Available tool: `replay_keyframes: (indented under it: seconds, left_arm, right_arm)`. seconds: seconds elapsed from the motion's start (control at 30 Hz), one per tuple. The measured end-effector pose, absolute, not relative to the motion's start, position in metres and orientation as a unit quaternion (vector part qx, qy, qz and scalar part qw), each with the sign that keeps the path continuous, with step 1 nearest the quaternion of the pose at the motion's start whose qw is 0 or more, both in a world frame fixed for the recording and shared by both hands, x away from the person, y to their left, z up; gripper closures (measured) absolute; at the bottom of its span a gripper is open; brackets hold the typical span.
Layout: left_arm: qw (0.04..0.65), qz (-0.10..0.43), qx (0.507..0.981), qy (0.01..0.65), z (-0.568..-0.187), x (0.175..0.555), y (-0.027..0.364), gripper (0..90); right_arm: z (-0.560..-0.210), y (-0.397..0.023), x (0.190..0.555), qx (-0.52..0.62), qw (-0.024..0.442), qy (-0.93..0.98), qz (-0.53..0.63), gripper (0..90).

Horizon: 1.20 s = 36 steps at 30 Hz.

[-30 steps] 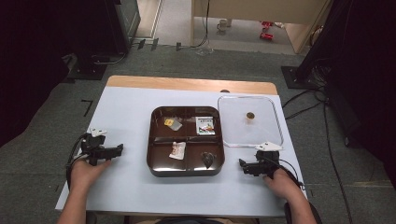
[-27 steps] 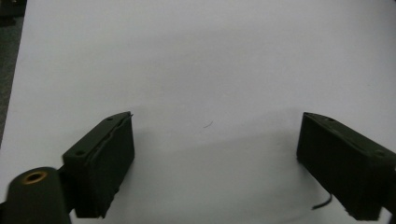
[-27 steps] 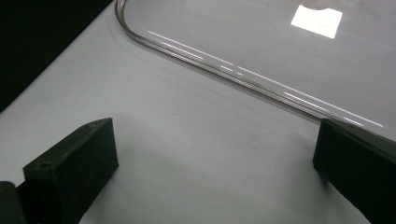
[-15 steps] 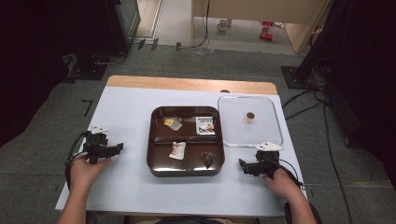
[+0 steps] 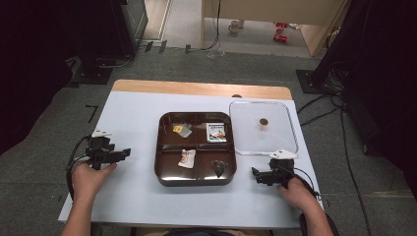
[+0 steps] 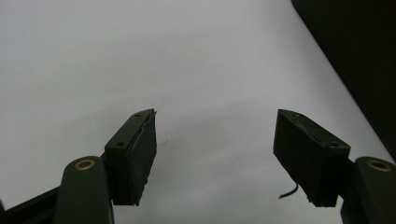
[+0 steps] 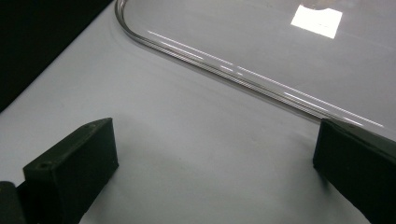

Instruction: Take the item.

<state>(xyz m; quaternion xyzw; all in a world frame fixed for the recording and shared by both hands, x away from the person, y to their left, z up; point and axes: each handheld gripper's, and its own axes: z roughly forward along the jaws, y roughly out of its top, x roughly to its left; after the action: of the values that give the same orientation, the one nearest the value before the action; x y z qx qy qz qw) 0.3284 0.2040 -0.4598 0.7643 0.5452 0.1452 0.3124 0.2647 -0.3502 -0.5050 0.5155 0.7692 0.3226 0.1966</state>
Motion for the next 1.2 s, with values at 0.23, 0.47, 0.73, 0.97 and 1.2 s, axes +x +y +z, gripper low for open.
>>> replay_keyframes:
  seconds: [0.23,0.47,0.73,0.97,1.2]
  left_arm:
    - [0.312,0.179,0.778,0.516,-0.454,0.324,0.194,25.9]
    - [0.331,0.158,0.795,0.484,-0.447,0.321,0.183,34.6]
    - [0.352,0.159,0.799,0.460,-0.436,0.319,0.170,35.7]
    - [0.367,0.161,0.804,0.440,-0.425,0.316,0.155,34.6]
    - [0.390,0.147,0.816,0.401,-0.414,0.311,0.139,40.5]
  right_arm:
    - [-0.505,-0.350,0.265,0.516,0.197,0.769,0.323,0.0]
    - [-0.505,-0.350,0.265,0.517,0.196,0.769,0.322,0.0]
    - [-0.505,-0.350,0.265,0.517,0.196,0.769,0.322,0.0]
    - [-0.505,-0.350,0.265,0.517,0.196,0.769,0.322,0.0]
    - [-0.505,-0.350,0.265,0.517,0.196,0.769,0.322,0.0]
